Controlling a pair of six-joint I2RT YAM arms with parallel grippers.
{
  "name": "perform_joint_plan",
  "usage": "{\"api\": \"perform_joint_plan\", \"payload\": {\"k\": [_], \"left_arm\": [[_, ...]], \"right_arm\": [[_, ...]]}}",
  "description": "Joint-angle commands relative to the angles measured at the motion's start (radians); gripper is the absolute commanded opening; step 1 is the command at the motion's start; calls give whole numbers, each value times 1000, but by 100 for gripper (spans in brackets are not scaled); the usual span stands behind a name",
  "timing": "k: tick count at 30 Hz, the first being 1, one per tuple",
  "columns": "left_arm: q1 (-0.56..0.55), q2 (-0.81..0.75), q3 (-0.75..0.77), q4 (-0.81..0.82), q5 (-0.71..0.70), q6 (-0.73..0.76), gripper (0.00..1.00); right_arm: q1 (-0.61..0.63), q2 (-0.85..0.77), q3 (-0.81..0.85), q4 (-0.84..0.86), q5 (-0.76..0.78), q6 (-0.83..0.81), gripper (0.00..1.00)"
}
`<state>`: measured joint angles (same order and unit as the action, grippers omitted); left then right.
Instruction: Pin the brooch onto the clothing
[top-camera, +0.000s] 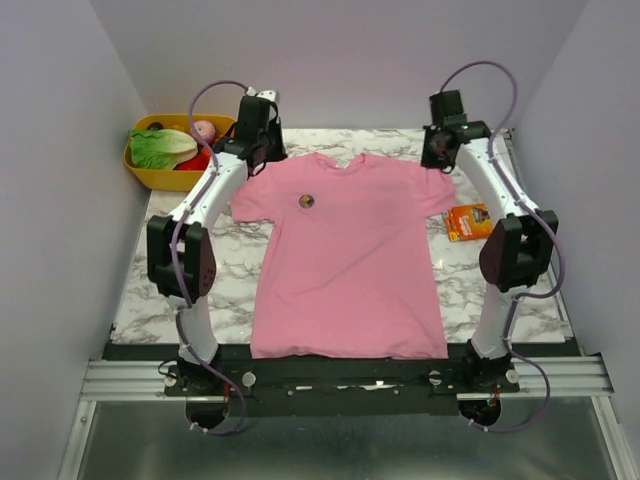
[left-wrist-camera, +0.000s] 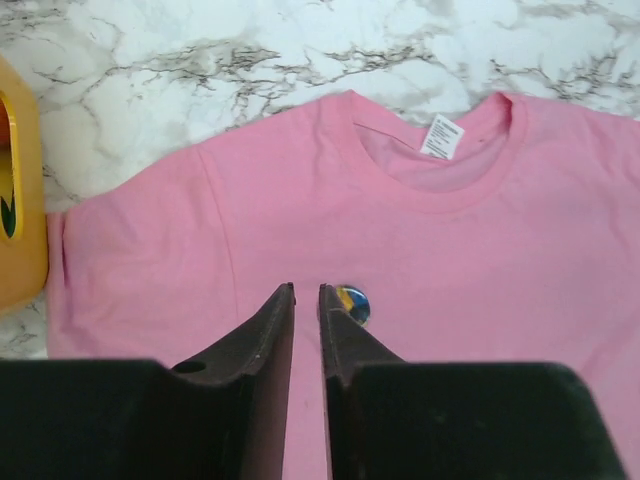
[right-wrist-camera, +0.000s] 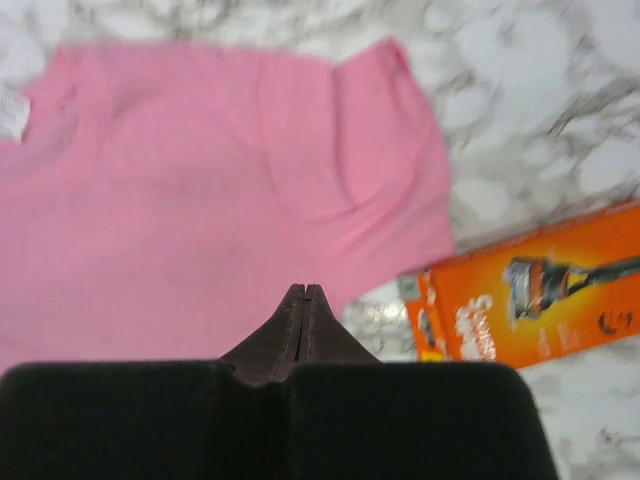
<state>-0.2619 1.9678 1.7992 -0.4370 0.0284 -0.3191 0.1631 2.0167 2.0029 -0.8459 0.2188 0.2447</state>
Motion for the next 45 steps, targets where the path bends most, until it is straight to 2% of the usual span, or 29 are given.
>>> {"api": "perform_joint_plan", "payload": {"k": [1, 5, 9, 10, 13, 16, 25, 33, 37, 45], "left_arm": [[-13, -160, -202, 40, -2, -12, 20], [-43, -305, -426, 53, -21, -37, 14], [-86, -444, -664, 84, -50, -75, 8], [-95, -496, -754, 99, -48, -86, 8], [-138, -578, -900, 141, -47, -139, 5], [-180, -615, -984, 132, -65, -169, 3], [-207, -655, -1135, 89, -81, -204, 0], [-212, -613, -1153, 12, -102, -251, 0], [-217, -619, -1184, 7, -65, -278, 0], [-247, -666, -1190, -109, -153, -363, 0]], "right_arm": [[85, -105, -314, 42, -56, 36, 0], [142, -237, -577, 120, -91, 64, 0], [208, -348, -764, 162, -99, 100, 0], [214, -366, -786, 166, -119, 107, 0], [242, -397, -852, 162, -121, 125, 1], [257, -397, -904, 162, -121, 139, 0], [268, -351, -1032, 174, -147, 174, 0], [268, -323, -1072, 163, -128, 169, 0], [268, -325, -1081, 160, -121, 168, 0], [268, -328, -1086, 140, -116, 165, 0]]}}
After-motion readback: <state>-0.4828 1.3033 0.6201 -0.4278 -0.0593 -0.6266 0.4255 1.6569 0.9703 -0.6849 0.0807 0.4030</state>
